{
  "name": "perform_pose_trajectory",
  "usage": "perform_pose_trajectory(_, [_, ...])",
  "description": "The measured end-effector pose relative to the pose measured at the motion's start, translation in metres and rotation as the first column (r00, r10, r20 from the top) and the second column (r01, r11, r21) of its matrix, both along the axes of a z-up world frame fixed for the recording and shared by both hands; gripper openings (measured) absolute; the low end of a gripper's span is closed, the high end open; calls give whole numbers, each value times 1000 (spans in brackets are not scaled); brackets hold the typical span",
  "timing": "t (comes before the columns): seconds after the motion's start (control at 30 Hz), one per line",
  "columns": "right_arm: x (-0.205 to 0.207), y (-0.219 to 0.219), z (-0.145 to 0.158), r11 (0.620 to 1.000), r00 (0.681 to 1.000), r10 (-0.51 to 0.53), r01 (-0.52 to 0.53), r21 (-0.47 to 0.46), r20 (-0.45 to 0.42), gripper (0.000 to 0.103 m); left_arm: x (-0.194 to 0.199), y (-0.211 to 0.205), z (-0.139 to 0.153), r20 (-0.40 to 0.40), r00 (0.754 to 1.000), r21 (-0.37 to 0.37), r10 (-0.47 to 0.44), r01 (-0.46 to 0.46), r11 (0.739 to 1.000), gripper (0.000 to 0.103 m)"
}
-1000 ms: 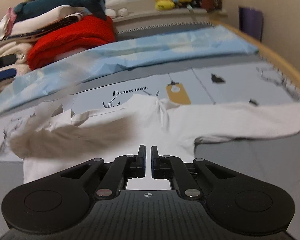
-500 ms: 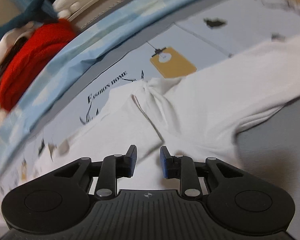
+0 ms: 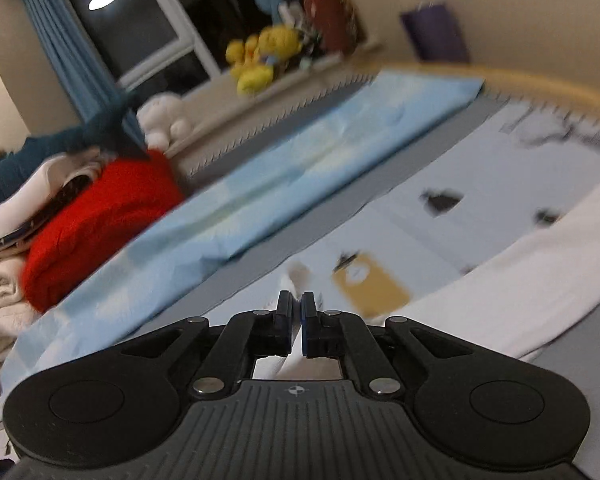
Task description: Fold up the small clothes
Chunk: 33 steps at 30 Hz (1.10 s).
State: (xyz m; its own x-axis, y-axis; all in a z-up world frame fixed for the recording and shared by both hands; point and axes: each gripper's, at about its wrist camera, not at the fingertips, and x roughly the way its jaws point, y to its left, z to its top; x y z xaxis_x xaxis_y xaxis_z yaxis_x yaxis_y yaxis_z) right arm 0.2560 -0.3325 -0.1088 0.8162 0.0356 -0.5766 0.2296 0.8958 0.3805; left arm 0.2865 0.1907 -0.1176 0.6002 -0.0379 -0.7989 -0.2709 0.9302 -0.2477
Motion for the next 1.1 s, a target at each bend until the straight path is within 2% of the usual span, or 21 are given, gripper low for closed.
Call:
perform_pose_trajectory(0.07, [7,-11,-33,995,981,-35,16,-98,-191,4,6,-6,-11,-26,1000,-11,-12,11,1000,36])
perform_pose_trajectory(0.1, [9,-22,-48,993,962,-82,56,-104,-261,4,10,-10,-18,-48,999,-18,-14,13,1000,36])
perform_pose_trajectory(0.13, [9,-33,-58,992,948,-115,93,-87,-297,4,12,-13,-24,-65,998,-27,-19,17,999,36])
perform_pose_trajectory(0.17, [9,-41,-63,992,945,-124,107,-72,-304,5,14,-17,-30,-77,997,-41,-31,28,999,36])
perform_pose_trajectory(0.27, [8,-52,-56,990,963,-126,104,-99,-239,6,20,-34,-46,-117,987,-49,-113,108,993,36])
perform_pose_trajectory(0.37, [8,-57,-52,998,984,-68,66,-16,-166,6,18,-48,-69,-163,960,-35,-228,225,974,36])
perform_pose_trajectory(0.43, [17,-56,-57,998,988,31,-22,61,-151,6,14,-51,-91,-275,929,48,-248,271,961,34])
perform_pose_trajectory(0.47, [21,-55,-66,988,977,111,-90,123,-180,8,12,-50,-102,-334,911,114,-242,294,949,35])
perform_pose_trajectory(0.5, [27,-56,-75,980,962,154,-120,160,-227,11,10,-47,-107,-353,905,157,-237,307,939,34])
perform_pose_trajectory(0.53, [30,-56,-86,978,942,167,-121,168,-292,11,9,-43,-107,-371,906,198,-206,294,935,25])
perform_pose_trajectory(0.57, [31,-58,-95,983,923,155,-108,152,-352,12,9,-41,-102,-366,914,244,-172,273,930,24])
perform_pose_trajectory(0.6, [30,-59,-99,984,918,149,-101,146,-366,11,8,-41,-95,-333,927,240,-175,263,935,24])
perform_pose_trajectory(0.67, [28,-60,-101,983,918,162,-119,139,-361,11,8,-40,-81,-253,946,129,-203,241,962,25])
perform_pose_trajectory(0.73, [28,-57,-97,988,921,153,-131,86,-359,11,8,-45,-78,-209,945,38,-251,264,964,25])
perform_pose_trajectory(0.8, [25,-57,-90,990,933,142,-129,60,-330,12,8,-54,-92,-266,919,37,-291,311,950,25])
perform_pose_trajectory(0.87, [27,-55,-90,984,936,178,-163,75,-304,12,7,-54,-114,-369,886,95,-281,336,937,39])
perform_pose_trajectory(0.9, [34,-52,-97,981,917,194,-184,61,-348,12,5,-52,-115,-360,893,106,-270,326,939,42])
perform_pose_trajectory(0.93, [35,-53,-105,980,895,194,-193,45,-402,12,6,-51,-111,-357,898,101,-259,312,945,39])
perform_pose_trajectory(1.03, [35,-62,-101,986,905,165,-158,51,-391,12,4,-56,-93,-253,926,78,-280,308,948,37])
perform_pose_trajectory(1.07, [35,-63,-99,986,904,164,-167,27,-395,12,4,-58,-95,-248,923,54,-295,317,947,37])
perform_pose_trajectory(1.1, [34,-62,-97,986,902,151,-169,-9,-405,12,6,-60,-103,-295,910,55,-290,319,946,37])
